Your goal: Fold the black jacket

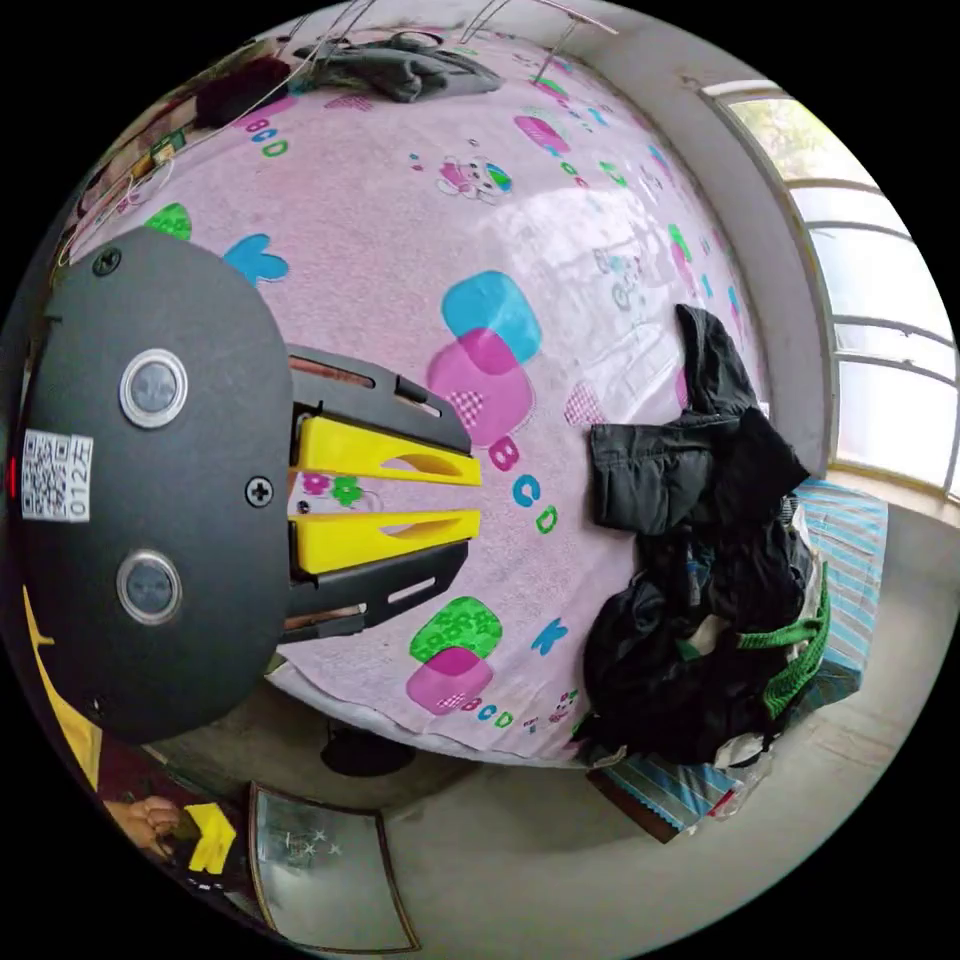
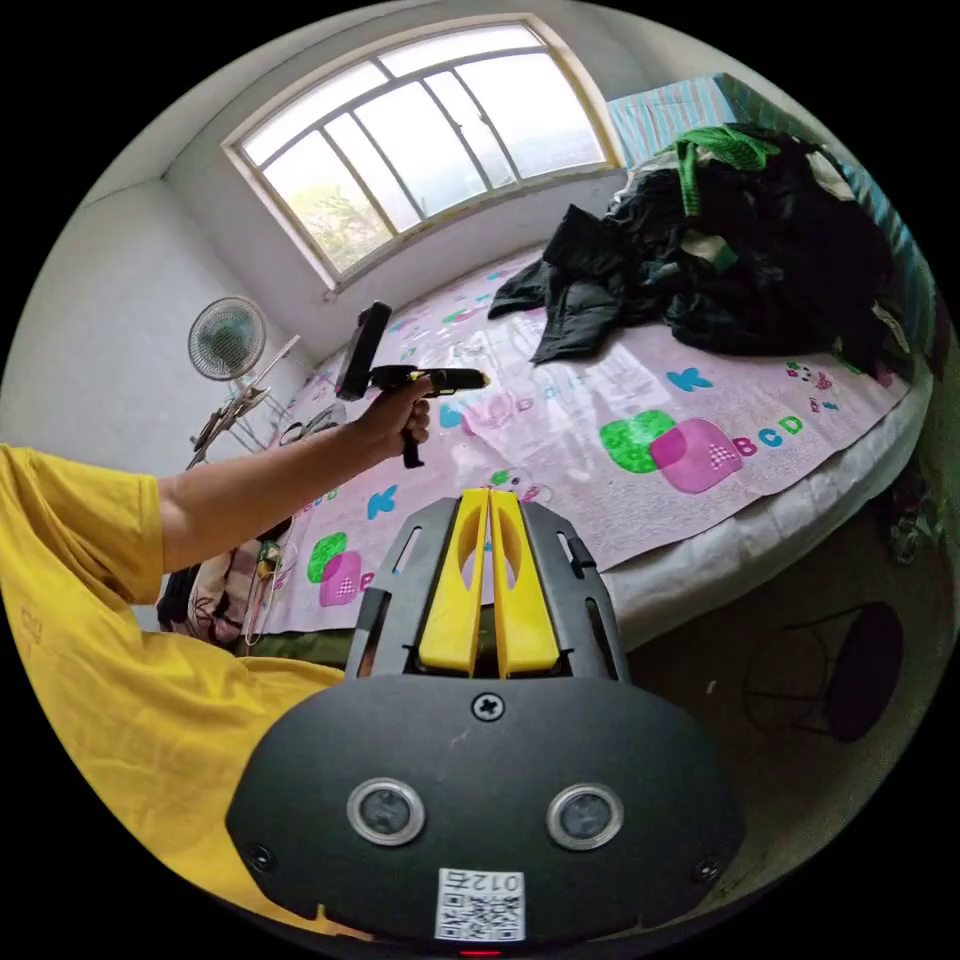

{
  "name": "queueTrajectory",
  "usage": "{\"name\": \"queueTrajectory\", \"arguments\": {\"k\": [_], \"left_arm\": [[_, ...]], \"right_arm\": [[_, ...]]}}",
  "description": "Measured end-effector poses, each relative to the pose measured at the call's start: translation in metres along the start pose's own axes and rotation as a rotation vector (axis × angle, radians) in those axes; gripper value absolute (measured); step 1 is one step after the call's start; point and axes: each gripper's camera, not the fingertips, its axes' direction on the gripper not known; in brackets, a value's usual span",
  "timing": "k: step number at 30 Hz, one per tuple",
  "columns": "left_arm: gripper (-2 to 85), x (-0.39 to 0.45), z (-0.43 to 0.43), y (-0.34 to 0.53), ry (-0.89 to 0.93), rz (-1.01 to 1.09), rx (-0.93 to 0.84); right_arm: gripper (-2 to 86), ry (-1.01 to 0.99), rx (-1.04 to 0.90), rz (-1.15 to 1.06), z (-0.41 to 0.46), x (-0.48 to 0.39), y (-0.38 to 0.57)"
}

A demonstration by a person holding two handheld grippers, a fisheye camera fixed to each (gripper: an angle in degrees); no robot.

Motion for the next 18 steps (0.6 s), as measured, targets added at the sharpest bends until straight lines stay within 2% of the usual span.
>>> {"name": "queueTrajectory", "arguments": {"k": [5,9,12,16,18], "left_arm": [[9.8,0.042,0.083,-0.113,-0.158,0.129,-0.017],[12.2,0.062,0.149,-0.189,-0.285,0.236,-0.034],[12.5,0.072,0.189,-0.229,-0.273,0.282,-0.093],[10.1,0.073,0.217,-0.266,-0.24,0.308,-0.156],[7.1,0.059,0.221,-0.286,-0.193,0.208,-0.158]], "right_arm": [[0.7,-0.001,-0.149,0.062,0.016,0.109,-0.079],[0.7,-0.028,-0.18,0.089,0.03,0.172,-0.126],[0.7,-0.018,-0.204,0.077,0.046,0.219,-0.161],[0.8,0.021,-0.145,0.056,0.06,0.292,-0.235],[0.9,0.023,-0.117,0.059,0.065,0.323,-0.268]]}}
